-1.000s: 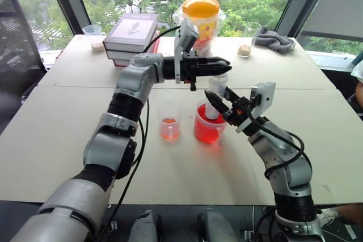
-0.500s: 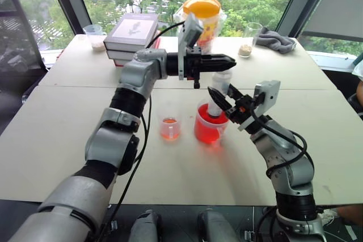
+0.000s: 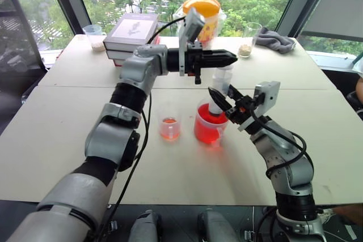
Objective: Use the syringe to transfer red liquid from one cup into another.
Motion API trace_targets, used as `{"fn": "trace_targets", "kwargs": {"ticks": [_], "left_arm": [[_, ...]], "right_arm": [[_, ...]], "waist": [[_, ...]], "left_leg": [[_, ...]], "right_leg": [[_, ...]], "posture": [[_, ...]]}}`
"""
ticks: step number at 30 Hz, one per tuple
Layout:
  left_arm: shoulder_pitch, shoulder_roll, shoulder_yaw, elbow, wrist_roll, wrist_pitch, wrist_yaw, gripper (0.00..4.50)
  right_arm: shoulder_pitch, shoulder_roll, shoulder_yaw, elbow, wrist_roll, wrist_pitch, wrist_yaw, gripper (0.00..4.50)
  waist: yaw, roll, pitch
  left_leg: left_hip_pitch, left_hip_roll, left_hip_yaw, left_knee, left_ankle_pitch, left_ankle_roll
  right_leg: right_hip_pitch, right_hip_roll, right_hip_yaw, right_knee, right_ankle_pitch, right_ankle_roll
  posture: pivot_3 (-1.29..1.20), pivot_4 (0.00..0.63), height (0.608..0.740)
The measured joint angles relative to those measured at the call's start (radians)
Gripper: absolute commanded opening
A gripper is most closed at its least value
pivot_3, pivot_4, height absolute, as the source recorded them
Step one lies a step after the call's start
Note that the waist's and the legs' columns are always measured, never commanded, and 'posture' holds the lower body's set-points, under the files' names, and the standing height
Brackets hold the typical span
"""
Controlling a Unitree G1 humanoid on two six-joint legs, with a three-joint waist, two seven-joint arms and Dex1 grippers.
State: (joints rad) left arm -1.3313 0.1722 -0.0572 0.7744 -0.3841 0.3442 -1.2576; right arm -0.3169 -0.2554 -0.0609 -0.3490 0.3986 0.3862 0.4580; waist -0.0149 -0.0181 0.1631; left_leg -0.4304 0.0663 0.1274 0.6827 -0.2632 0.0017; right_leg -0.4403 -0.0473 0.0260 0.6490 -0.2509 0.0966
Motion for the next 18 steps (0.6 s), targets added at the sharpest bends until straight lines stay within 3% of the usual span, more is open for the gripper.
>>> {"fn": "trace_targets", "kwargs": {"ticks": [17, 18], "left_arm": [[-0.002, 0.004, 0.023, -0.016, -0.001, 0.002, 0.003, 0.03], [-0.002, 0.005, 0.024, -0.023, -0.001, 0.005, 0.003, 0.91]], "right_arm": [[-0.014, -0.005, 0.002, -0.001, 0.000, 0.016, 0.000, 1.40], [-0.017, -0.007, 0.002, -0.003, 0.001, 0.020, 0.000, 1.40]], "waist": [[-0.001, 0.000, 0.000], [0.000, 0.000, 0.000]], "left_leg": [[0.000, 0.000, 0.000, 0.000, 0.000, 0.000], [0.000, 0.000, 0.000, 0.000, 0.000, 0.000]], "right_leg": [[0.000, 0.000, 0.000, 0.000, 0.000, 0.000], [0.000, 0.000, 0.000, 0.000, 0.000, 0.000]], "posture": [[0.00, 0.150, 0.740], [0.00, 0.150, 0.740]]}}
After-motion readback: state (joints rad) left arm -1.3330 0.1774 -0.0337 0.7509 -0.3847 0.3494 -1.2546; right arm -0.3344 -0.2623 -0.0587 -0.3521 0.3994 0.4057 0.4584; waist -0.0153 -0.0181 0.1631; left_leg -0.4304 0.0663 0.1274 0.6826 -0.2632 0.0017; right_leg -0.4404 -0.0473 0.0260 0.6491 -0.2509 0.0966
